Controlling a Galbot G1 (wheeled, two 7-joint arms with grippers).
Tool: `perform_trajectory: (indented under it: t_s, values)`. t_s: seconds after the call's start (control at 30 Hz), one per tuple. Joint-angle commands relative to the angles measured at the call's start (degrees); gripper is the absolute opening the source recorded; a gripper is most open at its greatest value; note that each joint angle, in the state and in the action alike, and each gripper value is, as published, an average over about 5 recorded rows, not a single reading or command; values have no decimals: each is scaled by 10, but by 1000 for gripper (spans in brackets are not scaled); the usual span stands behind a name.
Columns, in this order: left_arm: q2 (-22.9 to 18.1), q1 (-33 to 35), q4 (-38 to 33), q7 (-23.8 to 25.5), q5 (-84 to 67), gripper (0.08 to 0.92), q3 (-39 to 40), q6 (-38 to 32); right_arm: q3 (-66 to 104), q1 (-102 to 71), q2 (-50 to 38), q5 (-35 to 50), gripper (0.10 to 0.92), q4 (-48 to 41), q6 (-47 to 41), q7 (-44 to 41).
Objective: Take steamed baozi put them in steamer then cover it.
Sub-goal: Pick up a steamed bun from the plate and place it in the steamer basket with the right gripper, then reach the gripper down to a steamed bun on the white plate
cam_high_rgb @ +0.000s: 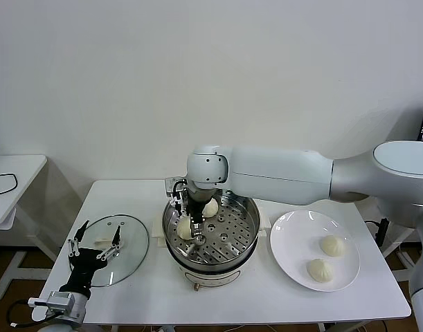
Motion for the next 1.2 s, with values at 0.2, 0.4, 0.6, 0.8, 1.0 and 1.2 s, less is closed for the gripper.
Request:
perform_trajectory:
  t_s: [0.2, 0.4, 0.6, 0.8, 1.0, 1.2]
  values:
    - [-2, 2, -14, -4, 3, 823, 12, 2, 28, 85, -175, 20, 823, 102, 0, -62]
    - [-2, 6, -23, -6, 7, 823, 16, 3, -26, 170, -331, -13, 823, 169, 51, -140]
    - [-3, 11, -26, -6, 9, 823, 17, 1, -65, 169, -466, -100, 823, 205, 109, -177]
    - [-3, 14, -29, -6, 10, 823, 19, 1, -78, 89, -553, -217, 823, 202, 164, -199]
    - [-5, 15, -30, -6, 10, 823, 23, 0, 46, -93, -578, -317, 823, 155, 213, -207]
    - [-6, 14, -30, -6, 10, 823, 24, 0, 175, -251, -552, -356, 823, 112, 234, -198]
